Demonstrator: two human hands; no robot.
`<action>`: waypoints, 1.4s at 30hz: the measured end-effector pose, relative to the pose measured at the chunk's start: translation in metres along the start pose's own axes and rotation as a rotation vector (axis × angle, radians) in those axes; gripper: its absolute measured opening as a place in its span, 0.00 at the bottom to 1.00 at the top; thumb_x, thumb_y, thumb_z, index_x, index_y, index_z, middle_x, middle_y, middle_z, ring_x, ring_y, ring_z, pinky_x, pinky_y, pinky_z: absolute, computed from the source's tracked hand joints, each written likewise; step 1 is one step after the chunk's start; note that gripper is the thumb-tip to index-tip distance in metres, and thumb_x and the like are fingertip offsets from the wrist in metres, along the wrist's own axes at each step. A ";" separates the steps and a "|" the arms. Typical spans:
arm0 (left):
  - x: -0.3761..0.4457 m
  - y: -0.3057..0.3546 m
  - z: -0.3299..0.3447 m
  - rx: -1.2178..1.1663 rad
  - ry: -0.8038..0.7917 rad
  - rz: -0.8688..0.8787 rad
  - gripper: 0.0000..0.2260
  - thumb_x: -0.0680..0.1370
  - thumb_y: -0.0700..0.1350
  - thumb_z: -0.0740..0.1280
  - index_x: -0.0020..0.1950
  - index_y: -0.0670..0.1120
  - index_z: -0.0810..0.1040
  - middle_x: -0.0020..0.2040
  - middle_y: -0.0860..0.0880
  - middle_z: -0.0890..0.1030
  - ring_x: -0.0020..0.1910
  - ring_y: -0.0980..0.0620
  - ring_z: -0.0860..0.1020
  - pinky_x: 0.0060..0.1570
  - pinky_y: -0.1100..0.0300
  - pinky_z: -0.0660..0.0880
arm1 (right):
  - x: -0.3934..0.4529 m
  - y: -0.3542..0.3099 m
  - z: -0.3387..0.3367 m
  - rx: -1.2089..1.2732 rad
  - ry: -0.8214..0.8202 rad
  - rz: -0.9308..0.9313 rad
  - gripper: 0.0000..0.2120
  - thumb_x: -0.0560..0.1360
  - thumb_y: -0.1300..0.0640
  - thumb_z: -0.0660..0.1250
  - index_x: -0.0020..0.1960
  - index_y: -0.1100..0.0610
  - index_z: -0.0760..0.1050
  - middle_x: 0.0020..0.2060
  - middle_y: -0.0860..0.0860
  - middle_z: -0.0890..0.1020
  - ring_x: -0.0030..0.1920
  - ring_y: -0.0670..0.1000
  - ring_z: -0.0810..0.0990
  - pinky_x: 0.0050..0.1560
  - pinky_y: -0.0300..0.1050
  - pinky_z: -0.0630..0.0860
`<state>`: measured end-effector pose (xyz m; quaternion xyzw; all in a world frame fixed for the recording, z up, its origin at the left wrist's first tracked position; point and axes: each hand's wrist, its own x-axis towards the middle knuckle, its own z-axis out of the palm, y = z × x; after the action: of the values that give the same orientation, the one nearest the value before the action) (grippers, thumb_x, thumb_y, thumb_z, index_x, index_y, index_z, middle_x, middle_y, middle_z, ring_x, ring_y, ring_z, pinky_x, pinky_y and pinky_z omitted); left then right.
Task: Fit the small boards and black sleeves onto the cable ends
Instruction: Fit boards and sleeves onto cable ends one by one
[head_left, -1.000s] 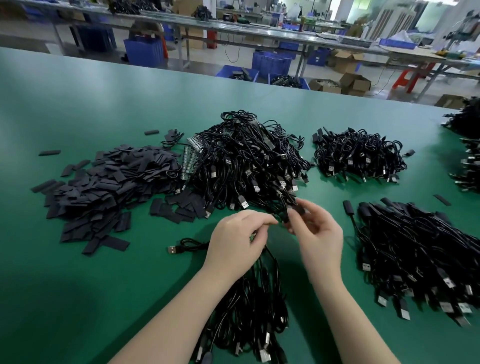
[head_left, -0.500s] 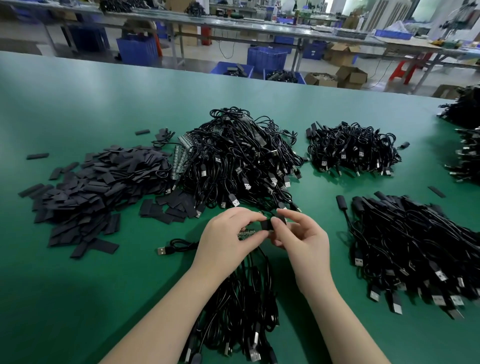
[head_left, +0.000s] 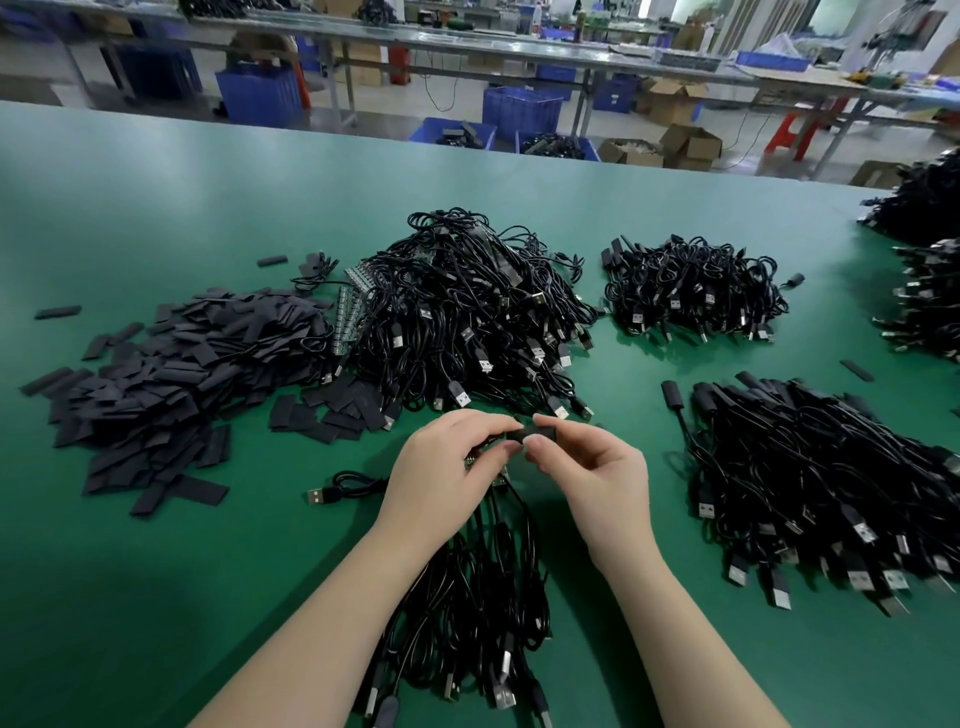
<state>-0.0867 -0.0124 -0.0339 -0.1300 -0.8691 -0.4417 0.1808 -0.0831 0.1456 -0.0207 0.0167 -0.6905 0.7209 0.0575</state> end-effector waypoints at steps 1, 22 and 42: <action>0.000 0.000 0.000 -0.007 -0.002 0.000 0.08 0.76 0.49 0.68 0.54 0.57 0.82 0.49 0.63 0.81 0.53 0.64 0.77 0.50 0.67 0.74 | 0.000 0.000 0.000 -0.004 0.007 -0.001 0.14 0.71 0.63 0.76 0.40 0.42 0.86 0.39 0.48 0.87 0.40 0.43 0.85 0.43 0.33 0.78; -0.002 0.001 0.000 -0.045 0.001 -0.167 0.18 0.75 0.47 0.72 0.59 0.64 0.71 0.45 0.65 0.78 0.49 0.64 0.75 0.48 0.70 0.72 | 0.004 0.006 -0.006 0.093 0.155 0.045 0.09 0.70 0.61 0.77 0.43 0.47 0.86 0.43 0.50 0.87 0.46 0.48 0.86 0.50 0.40 0.82; -0.001 0.010 -0.005 0.192 0.012 0.087 0.14 0.79 0.45 0.68 0.65 0.48 0.79 0.51 0.53 0.83 0.51 0.55 0.79 0.53 0.56 0.76 | 0.002 0.005 -0.006 -0.049 0.147 -0.123 0.12 0.73 0.61 0.75 0.42 0.42 0.84 0.42 0.46 0.86 0.47 0.46 0.83 0.50 0.40 0.77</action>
<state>-0.0814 -0.0106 -0.0246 -0.1470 -0.8999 -0.3490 0.2164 -0.0853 0.1510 -0.0260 0.0048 -0.6996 0.6980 0.1525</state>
